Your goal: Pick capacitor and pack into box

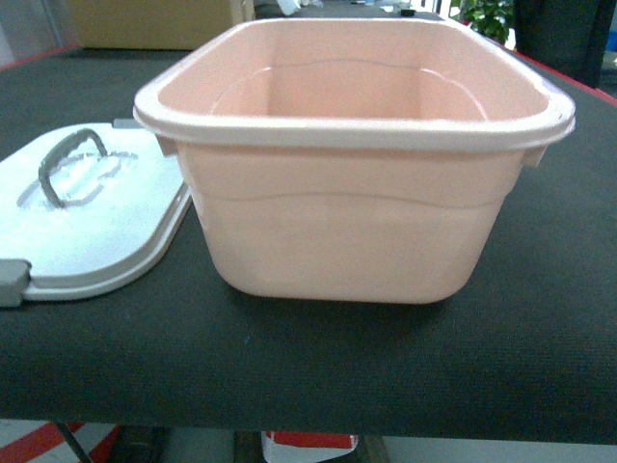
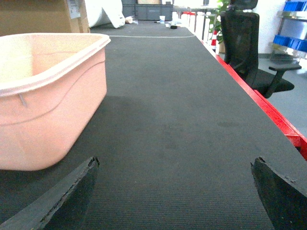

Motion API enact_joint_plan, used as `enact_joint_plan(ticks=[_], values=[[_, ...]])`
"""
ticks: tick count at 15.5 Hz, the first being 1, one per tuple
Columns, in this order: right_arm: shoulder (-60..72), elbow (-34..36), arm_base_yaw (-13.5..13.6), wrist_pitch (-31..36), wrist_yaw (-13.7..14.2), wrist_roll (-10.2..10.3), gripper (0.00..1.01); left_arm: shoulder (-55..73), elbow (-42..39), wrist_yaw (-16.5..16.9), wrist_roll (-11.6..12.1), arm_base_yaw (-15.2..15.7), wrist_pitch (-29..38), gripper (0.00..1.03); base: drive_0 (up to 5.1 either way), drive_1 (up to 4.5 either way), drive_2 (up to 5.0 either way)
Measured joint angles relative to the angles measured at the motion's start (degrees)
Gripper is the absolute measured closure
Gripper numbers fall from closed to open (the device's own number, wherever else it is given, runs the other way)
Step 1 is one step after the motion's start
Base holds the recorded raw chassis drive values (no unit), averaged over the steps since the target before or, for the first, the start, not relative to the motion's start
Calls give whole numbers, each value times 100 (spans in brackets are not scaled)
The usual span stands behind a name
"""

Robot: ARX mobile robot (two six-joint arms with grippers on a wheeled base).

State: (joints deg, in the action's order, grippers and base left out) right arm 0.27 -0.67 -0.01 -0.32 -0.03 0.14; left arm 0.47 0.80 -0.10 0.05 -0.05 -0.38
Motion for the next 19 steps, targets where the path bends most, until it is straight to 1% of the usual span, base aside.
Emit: enact_joint_plan(ticks=[19], values=[[0, 0, 0, 2, 2, 2, 3, 0, 2, 7, -4, 0, 2, 60, 0, 0, 0]])
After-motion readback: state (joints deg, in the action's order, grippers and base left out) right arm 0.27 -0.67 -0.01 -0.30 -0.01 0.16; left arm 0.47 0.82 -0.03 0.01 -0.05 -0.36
